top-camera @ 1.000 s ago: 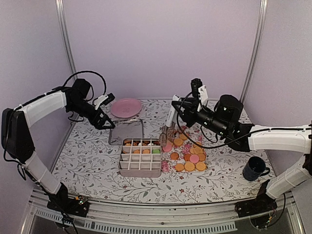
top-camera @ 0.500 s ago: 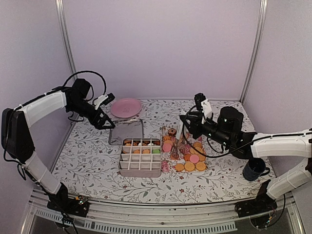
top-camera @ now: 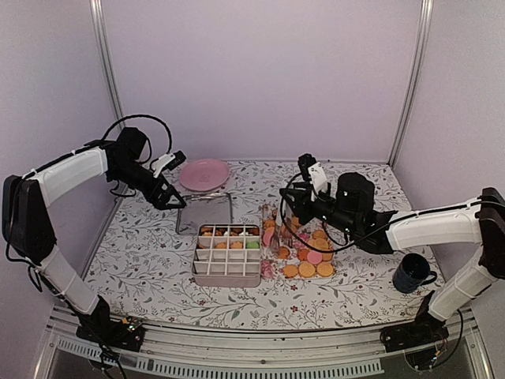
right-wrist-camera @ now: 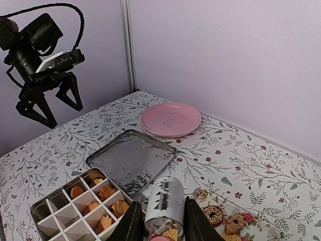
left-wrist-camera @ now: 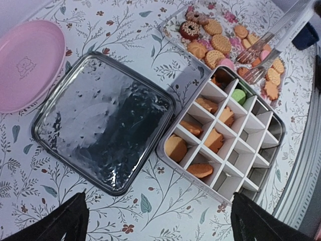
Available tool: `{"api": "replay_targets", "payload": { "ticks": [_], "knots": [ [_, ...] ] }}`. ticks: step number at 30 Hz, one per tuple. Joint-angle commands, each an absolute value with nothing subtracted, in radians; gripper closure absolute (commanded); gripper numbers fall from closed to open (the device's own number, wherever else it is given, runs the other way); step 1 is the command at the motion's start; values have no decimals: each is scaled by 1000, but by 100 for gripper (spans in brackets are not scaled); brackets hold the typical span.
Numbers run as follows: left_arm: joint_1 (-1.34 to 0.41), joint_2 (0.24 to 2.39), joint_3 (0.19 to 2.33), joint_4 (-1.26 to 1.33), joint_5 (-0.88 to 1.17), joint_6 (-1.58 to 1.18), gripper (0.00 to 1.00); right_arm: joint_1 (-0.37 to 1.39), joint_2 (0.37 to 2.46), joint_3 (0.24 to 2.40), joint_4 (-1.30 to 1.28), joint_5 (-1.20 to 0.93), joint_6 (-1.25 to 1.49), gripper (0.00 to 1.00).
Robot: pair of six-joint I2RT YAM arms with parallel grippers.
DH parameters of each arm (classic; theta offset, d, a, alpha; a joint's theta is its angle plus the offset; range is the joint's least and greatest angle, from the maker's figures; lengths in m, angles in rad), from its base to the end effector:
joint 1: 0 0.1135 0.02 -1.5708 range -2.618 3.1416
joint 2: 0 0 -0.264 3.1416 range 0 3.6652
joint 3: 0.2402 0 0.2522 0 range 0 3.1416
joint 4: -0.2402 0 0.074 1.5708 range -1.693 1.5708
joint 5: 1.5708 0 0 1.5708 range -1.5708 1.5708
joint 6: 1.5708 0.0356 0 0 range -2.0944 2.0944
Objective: Pack the cookies
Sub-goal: Pick up the fake cookies from the plate.
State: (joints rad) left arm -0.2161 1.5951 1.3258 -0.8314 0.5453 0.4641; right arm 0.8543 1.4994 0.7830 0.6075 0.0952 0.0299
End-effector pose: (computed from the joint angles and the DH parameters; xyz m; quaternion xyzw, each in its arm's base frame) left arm 0.3143 -0.0879 0.2770 0.3716 0.8620 -0.2321 0.2550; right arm 0.2220 0.2497 0.2493 -0.2688 0.6941 0.2533 0.6179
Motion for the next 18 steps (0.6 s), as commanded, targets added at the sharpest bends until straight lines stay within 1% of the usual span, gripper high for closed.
{"api": "replay_targets", "payload": {
  "ticks": [1,10,18],
  "knots": [
    [-223,1572,1339,-832,542,478,1,852,1504,805,668,91,12,72],
    [-224,1574,1340,-833,540,479,1,854,1434,727,641,54,43,69],
    [-223,1569,1344,-836,537,472,1,874,1407,729,577,73,27,71]
  ]
}}
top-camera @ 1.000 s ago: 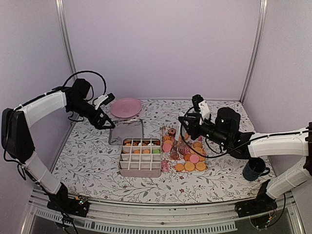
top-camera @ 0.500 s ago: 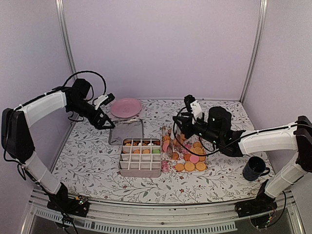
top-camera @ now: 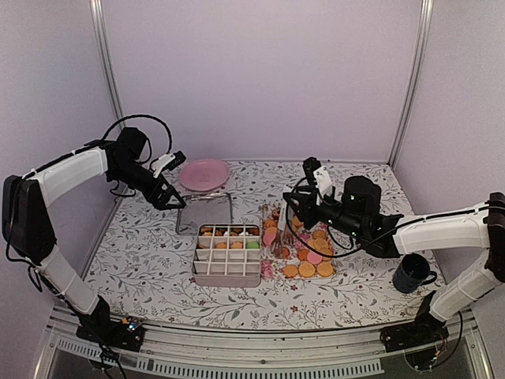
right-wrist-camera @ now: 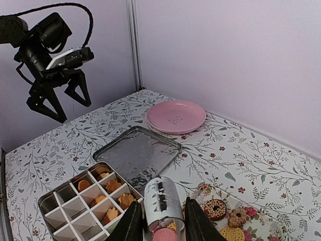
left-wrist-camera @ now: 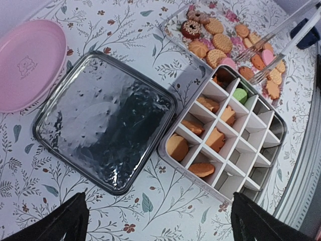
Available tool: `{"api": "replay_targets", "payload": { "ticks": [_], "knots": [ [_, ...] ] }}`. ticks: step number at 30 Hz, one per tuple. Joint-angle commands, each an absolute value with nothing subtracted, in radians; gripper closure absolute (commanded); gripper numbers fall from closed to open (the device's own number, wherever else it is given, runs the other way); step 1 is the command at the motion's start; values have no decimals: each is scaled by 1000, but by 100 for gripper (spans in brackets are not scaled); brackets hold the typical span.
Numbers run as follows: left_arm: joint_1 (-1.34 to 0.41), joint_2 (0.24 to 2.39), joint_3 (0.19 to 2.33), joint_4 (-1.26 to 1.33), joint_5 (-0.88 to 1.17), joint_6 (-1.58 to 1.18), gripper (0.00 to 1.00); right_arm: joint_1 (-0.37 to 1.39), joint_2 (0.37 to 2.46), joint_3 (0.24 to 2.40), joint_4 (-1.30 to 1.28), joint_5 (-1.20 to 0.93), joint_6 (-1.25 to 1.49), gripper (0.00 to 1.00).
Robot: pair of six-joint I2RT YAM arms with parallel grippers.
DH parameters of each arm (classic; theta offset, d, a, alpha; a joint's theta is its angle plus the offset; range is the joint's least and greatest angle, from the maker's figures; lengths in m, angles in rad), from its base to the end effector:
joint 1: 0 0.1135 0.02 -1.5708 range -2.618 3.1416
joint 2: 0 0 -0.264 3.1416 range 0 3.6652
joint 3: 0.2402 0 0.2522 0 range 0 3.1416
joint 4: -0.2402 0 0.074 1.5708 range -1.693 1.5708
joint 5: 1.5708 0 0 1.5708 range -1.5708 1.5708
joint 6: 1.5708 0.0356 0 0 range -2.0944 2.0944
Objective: Pack the cookies
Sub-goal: Pick up the fake cookies from the plate, then place the fake cookies in the empty pocket of the box.
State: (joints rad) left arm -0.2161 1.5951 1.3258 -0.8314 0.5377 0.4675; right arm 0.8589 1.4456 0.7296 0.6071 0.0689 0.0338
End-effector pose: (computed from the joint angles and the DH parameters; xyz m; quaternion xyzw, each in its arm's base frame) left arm 0.3144 -0.0877 0.2769 0.3725 0.8626 -0.2281 0.2551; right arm 0.2110 0.2407 0.2480 -0.2773 0.6909 0.2649 0.6129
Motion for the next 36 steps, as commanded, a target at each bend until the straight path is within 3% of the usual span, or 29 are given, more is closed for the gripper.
{"api": "replay_targets", "payload": {
  "ticks": [1,14,17,22,30,36],
  "knots": [
    [-223,1568,1344,-836,536,473,1,878,1402,736,560,74,20,71],
    [-223,1571,1348,-835,534,468,1,928,1409,786,438,91,-53,80],
    [-223,1571,1348,-836,532,469,1,937,1412,803,423,108,-66,89],
    [-223,1572,1350,-836,534,469,1,945,1395,848,408,113,-82,96],
    [-221,1572,1348,-836,529,469,1,960,1357,973,405,70,-98,98],
    [-187,1588,1338,-827,546,462,1,1008,1439,1064,456,1,-50,99]
  ]
}}
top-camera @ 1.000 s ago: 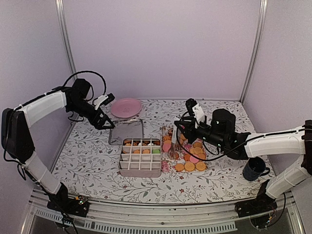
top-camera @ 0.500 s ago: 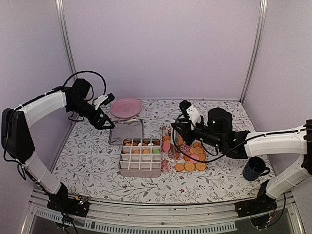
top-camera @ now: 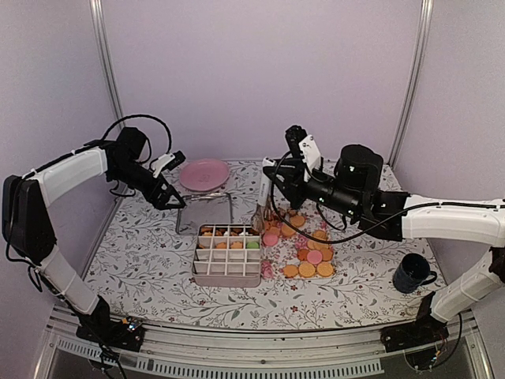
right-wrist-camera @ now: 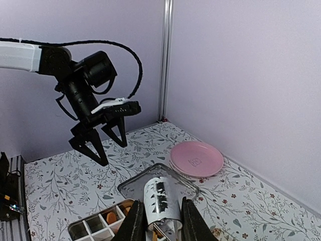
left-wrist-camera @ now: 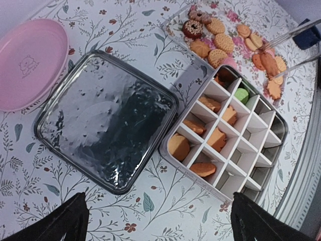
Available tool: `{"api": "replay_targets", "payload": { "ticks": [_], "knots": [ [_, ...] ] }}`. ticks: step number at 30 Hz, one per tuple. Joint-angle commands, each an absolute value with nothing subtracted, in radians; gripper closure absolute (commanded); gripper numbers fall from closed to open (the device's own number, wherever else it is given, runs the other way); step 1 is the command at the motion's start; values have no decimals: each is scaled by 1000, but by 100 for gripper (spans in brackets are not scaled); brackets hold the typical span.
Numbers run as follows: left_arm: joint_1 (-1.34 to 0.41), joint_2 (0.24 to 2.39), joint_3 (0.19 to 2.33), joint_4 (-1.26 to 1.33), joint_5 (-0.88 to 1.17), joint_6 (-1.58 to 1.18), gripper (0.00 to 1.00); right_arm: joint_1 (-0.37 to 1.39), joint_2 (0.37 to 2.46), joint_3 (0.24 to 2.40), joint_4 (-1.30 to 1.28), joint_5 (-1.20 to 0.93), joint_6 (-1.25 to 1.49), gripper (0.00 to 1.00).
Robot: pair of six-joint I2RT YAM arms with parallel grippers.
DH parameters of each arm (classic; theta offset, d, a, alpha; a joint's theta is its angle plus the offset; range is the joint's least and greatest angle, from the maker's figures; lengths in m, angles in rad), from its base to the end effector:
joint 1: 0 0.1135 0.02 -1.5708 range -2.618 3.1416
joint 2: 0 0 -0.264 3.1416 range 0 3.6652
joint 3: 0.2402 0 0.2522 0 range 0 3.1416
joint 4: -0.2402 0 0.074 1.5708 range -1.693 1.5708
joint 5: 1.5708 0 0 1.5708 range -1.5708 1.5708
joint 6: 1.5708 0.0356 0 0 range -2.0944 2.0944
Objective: Pack the cookies
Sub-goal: Place the fake cookies in the empty pocket of the box.
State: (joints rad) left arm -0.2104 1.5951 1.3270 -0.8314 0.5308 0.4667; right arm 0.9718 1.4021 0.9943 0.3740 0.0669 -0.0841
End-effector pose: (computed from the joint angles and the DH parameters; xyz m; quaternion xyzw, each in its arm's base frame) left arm 0.3151 -0.0857 0.2771 0.3694 0.8647 -0.2242 0.2560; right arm 0.1902 0.2743 0.3280 -0.3419 0.6324 0.2766 0.6377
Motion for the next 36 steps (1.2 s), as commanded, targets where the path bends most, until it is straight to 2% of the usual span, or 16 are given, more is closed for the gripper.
{"api": "replay_targets", "payload": {
  "ticks": [1,14,22,24,31,36],
  "knots": [
    [-179,1592,1336,-827,550,459,1,1022,1463,1081,469,-15,-36,99],
    [-127,1589,1297,-820,565,466,1,1090,1818,1369,558,-188,58,99],
    [-126,1582,1297,-823,560,471,1,1092,1887,1397,558,-200,71,98],
    [-125,1583,1299,-823,560,472,1,1092,1889,1393,558,-200,71,96],
    [-125,1587,1307,-828,571,470,1,1092,1892,1387,557,-205,66,77],
    [-125,1589,1307,-828,572,467,1,1092,1880,1388,558,-194,50,75]
  ]
}}
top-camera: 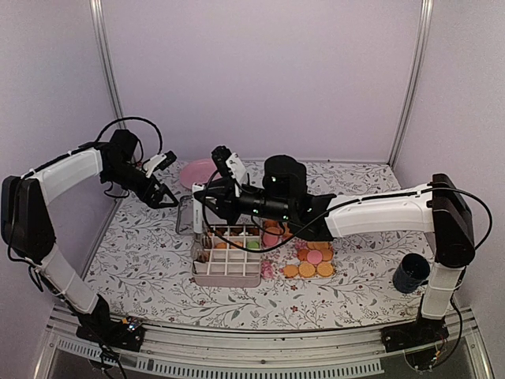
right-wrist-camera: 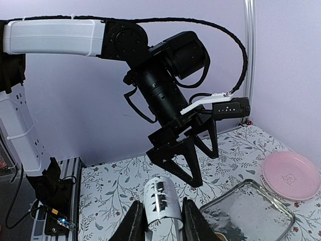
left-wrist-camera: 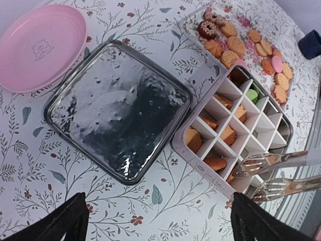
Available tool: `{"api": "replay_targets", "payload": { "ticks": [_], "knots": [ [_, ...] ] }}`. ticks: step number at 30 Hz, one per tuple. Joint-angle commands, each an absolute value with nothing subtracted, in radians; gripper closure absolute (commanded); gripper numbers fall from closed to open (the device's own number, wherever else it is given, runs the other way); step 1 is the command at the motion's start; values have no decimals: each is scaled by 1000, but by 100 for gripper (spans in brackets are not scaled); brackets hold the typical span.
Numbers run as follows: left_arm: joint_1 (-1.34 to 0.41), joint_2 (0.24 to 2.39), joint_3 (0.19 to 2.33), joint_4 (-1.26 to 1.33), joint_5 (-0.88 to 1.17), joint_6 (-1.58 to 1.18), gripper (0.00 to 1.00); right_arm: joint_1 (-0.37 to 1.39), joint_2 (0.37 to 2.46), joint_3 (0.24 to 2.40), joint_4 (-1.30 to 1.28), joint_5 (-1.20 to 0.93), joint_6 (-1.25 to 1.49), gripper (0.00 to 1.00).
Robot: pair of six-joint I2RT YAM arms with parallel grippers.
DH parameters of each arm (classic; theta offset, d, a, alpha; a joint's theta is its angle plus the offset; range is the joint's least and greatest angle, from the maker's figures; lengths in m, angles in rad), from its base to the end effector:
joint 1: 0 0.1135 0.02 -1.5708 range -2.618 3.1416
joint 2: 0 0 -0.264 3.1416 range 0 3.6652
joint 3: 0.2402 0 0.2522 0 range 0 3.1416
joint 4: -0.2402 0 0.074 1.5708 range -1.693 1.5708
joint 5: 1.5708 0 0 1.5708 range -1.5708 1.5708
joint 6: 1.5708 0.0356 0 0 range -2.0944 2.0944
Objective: Pack the cookies
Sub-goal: Place the fake cookies in the empty pocket of the box, then adjust the fake cookies on the plate.
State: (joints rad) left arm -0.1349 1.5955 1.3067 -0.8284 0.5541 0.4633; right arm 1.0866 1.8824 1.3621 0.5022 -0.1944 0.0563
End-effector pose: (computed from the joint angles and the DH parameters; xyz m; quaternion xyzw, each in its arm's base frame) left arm 0.3187 -0.0622 0.2714 0.3349 0.8775 -0.2276 0.2569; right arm 0.2044 0.4034 0.2931 -0.4090 0.5845 0.4354 0.5491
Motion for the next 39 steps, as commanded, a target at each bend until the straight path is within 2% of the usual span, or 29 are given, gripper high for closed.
{"api": "replay_targets", "payload": {
  "ticks": [1,8,14,30,39],
  "knots": [
    [-127,1589,1307,-827,573,467,1,1092,1878,1390,559,-192,47,74],
    [-126,1589,1304,-828,576,465,1,1091,1847,1386,560,-162,30,76],
    [-126,1588,1308,-828,575,465,1,1060,1737,1332,559,-107,-5,76],
    [-129,1600,1325,-835,593,460,1,891,1257,856,445,93,-23,75],
    [-133,1609,1329,-838,603,453,1,863,1183,774,342,148,-39,75]
  ]
}}
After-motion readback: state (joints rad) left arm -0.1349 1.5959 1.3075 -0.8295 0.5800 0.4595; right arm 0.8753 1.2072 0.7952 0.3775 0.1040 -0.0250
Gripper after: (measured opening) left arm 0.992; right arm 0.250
